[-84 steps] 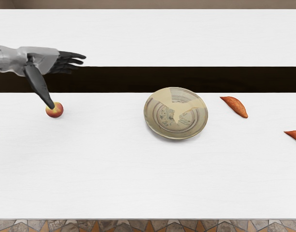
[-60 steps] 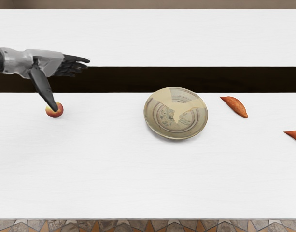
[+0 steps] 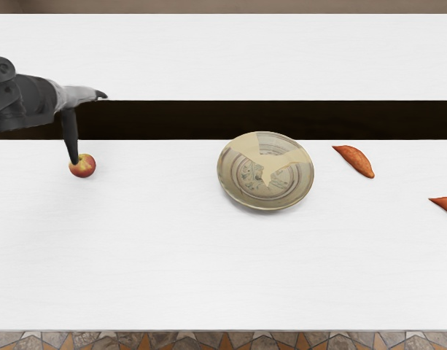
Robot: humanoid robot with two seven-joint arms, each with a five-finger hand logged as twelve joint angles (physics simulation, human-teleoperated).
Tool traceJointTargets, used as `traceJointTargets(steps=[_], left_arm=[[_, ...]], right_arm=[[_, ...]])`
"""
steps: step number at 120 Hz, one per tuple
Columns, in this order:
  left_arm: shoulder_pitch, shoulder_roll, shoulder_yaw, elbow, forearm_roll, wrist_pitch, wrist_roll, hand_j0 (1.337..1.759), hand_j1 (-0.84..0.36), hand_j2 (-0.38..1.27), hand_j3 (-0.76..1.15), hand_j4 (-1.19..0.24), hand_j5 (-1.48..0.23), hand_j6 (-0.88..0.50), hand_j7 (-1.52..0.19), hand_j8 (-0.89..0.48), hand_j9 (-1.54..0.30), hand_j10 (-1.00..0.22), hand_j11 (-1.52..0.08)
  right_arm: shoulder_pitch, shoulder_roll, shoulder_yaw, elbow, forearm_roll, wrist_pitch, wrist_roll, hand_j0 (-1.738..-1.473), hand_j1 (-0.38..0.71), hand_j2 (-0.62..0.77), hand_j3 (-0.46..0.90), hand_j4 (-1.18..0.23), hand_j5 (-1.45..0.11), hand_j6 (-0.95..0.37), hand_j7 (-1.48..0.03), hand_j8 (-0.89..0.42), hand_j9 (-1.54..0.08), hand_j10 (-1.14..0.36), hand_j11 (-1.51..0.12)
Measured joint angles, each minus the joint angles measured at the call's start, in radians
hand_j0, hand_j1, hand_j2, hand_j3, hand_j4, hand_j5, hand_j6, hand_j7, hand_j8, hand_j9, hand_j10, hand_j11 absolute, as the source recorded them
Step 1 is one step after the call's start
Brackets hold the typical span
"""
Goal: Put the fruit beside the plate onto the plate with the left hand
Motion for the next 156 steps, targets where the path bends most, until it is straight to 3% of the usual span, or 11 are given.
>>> traceJointTargets(steps=[58, 104, 142, 156], left_arm=[[0.121, -0.074, 0.004, -0.004, 0.153, 0.094, 0.037, 1.658, 0.34, 0.00, 0.00, -0.01, -0.01, -0.01, -0.01, -0.01, -0.01, -0.01, -0.01], [0.132, -0.100, 0.032, 0.022, 0.182, 0.110, 0.046, 1.658, 0.32, 0.01, 0.00, -0.03, -0.03, -0.03, -0.03, -0.03, -0.03, -0.03, -0.03], [0.137, -0.107, 0.092, 0.033, 0.183, 0.156, 0.046, 1.658, 0.17, 0.03, 0.00, -0.16, -0.20, -0.16, -0.20, -0.16, -0.20, -0.16, -0.20], [0.134, -0.053, 0.103, -0.017, 0.183, 0.169, 0.046, 1.658, 0.11, 0.04, 0.00, -0.20, -0.26, -0.20, -0.26, -0.20, -0.26, -0.20, -0.26]], right_arm=[[0.000, 0.000, 0.000, -0.001, 0.000, 0.000, 0.001, -1.658, -0.35, 0.00, 0.00, 0.00, 0.00, 0.00, 0.00, 0.00, 0.00, 0.00, 0.00], [-0.001, 0.000, -0.001, -0.001, 0.000, 0.000, 0.001, -1.658, -0.35, 0.00, 0.00, 0.00, 0.00, 0.00, 0.00, 0.00, 0.00, 0.00, 0.00], [-0.001, 0.000, -0.001, -0.001, 0.000, 0.000, 0.001, -1.658, -0.35, 0.00, 0.00, 0.00, 0.00, 0.00, 0.00, 0.00, 0.00, 0.00, 0.00], [-0.001, 0.000, 0.000, -0.001, 0.000, 0.000, 0.001, -1.658, -0.35, 0.00, 0.00, 0.00, 0.00, 0.00, 0.00, 0.00, 0.00, 0.00, 0.00]])
